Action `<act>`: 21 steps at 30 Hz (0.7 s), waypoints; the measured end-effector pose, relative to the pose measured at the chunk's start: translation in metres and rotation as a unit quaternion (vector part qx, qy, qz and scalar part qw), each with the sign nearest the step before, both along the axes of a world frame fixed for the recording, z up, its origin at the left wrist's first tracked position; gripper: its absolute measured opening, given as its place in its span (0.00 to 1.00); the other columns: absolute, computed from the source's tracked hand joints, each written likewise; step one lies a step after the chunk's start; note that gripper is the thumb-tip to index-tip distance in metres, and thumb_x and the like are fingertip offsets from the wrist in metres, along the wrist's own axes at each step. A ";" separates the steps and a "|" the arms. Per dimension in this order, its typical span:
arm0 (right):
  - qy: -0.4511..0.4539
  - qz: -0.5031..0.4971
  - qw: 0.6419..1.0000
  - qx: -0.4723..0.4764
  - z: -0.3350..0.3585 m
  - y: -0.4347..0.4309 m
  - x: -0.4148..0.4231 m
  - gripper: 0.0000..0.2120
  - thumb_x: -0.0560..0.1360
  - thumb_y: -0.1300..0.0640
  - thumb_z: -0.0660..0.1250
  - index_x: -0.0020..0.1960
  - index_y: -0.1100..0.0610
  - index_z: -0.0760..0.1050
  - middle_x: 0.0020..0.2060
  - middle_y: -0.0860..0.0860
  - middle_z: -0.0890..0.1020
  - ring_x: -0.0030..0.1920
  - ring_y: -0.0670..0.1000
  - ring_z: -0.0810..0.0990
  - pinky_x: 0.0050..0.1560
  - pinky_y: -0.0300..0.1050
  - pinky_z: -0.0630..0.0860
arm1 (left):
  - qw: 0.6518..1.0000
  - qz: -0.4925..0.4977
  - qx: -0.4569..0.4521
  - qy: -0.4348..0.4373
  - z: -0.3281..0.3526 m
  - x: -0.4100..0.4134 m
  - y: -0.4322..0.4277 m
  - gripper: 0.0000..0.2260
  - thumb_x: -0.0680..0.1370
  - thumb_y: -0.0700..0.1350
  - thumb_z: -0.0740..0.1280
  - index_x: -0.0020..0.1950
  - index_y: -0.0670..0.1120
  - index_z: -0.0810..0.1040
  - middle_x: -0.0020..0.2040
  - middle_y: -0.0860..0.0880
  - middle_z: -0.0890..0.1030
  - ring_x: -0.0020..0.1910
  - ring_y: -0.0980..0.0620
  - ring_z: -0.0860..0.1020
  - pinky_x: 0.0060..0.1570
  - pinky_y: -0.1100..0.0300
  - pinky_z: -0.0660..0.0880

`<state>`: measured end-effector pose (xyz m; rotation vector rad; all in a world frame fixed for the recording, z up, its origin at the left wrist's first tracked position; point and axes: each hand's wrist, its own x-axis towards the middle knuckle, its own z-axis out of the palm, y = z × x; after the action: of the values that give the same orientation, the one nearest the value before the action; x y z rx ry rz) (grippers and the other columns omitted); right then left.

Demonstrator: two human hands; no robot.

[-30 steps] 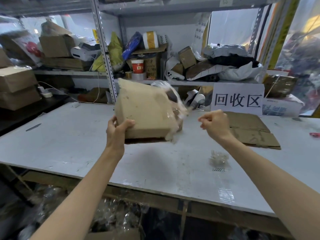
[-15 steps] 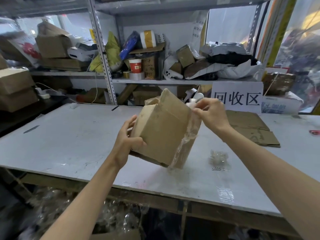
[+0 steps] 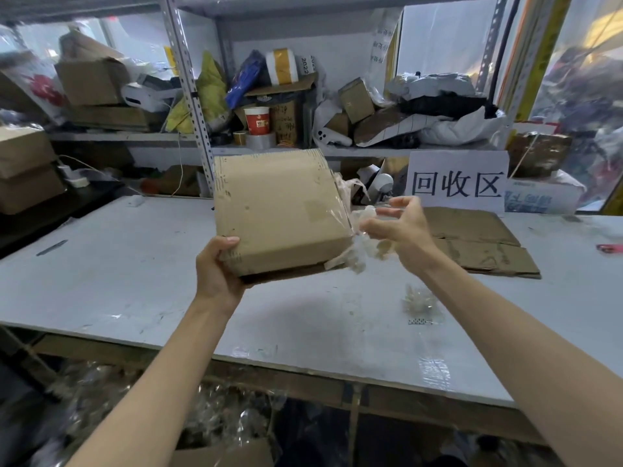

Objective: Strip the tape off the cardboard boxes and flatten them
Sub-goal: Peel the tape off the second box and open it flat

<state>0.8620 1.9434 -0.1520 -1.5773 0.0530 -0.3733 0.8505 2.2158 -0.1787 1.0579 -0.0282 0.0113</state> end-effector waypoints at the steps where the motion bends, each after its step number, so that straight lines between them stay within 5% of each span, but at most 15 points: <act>1: 0.018 0.039 0.998 0.044 0.001 -0.004 0.001 0.33 0.65 0.69 0.76 0.63 0.61 0.62 0.53 0.60 0.77 0.43 0.52 0.82 0.35 0.37 0.79 | 1.000 -0.005 -0.005 0.002 -0.004 0.000 0.005 0.13 0.68 0.46 0.60 0.47 0.51 0.82 0.42 0.50 0.83 0.38 0.48 0.81 0.36 0.54 0.76; 4: 0.066 0.123 0.990 0.001 0.003 -0.010 0.004 0.44 0.69 0.65 0.74 0.76 0.56 0.51 0.58 0.60 0.77 0.47 0.53 0.81 0.40 0.42 0.78 | 0.999 -0.038 -0.015 0.020 -0.014 -0.001 0.010 0.16 0.71 0.43 0.57 0.43 0.52 0.86 0.45 0.49 0.84 0.44 0.47 0.82 0.52 0.42 0.75; 7: 0.061 0.160 0.979 -0.113 0.005 -0.007 0.007 0.39 0.73 0.56 0.71 0.77 0.51 0.54 0.60 0.53 0.75 0.57 0.51 0.77 0.52 0.42 0.74 | 0.996 -0.081 -0.022 0.036 -0.018 -0.001 0.010 0.15 0.65 0.43 0.61 0.45 0.50 0.85 0.49 0.46 0.82 0.48 0.43 0.79 0.56 0.40 0.71; 10: 0.024 0.106 0.981 -0.160 0.012 -0.007 0.007 0.24 0.72 0.53 0.73 0.66 0.50 0.72 0.55 0.51 0.79 0.54 0.50 0.79 0.48 0.42 0.76 | 0.984 -0.175 0.026 0.036 -0.016 0.003 0.017 0.14 0.67 0.45 0.65 0.50 0.50 0.85 0.52 0.44 0.82 0.48 0.42 0.81 0.47 0.45 0.73; 14: -0.032 0.046 0.967 -0.250 0.007 -0.002 0.002 0.10 0.71 0.53 0.74 0.45 0.56 0.76 0.43 0.48 0.79 0.41 0.46 0.78 0.41 0.41 0.76 | 0.978 -0.166 0.114 0.053 -0.013 0.010 0.010 0.20 0.71 0.53 0.71 0.62 0.50 0.80 0.55 0.47 0.84 0.51 0.46 0.84 0.44 0.48 0.81; 17: -0.024 0.005 0.988 -0.156 0.004 -0.007 0.000 0.09 0.71 0.59 0.74 0.43 0.63 0.76 0.40 0.56 0.82 0.41 0.54 0.80 0.45 0.52 0.79 | 0.989 -0.100 0.094 0.058 -0.014 0.013 0.005 0.19 0.71 0.51 0.72 0.61 0.49 0.78 0.51 0.47 0.85 0.47 0.48 0.85 0.41 0.51 0.82; 21: -0.010 0.000 0.995 -0.097 0.004 -0.021 -0.005 0.12 0.70 0.65 0.72 0.47 0.71 0.72 0.40 0.63 0.78 0.40 0.59 0.79 0.50 0.66 0.78 | 0.996 -0.008 0.055 0.065 -0.027 0.014 0.011 0.15 0.74 0.53 0.69 0.60 0.51 0.78 0.49 0.48 0.85 0.49 0.46 0.82 0.48 0.47 0.78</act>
<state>0.8568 1.9223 -0.1483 -1.7653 0.0017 -0.4041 0.8643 2.2263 -0.2054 1.1664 0.0825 -0.0742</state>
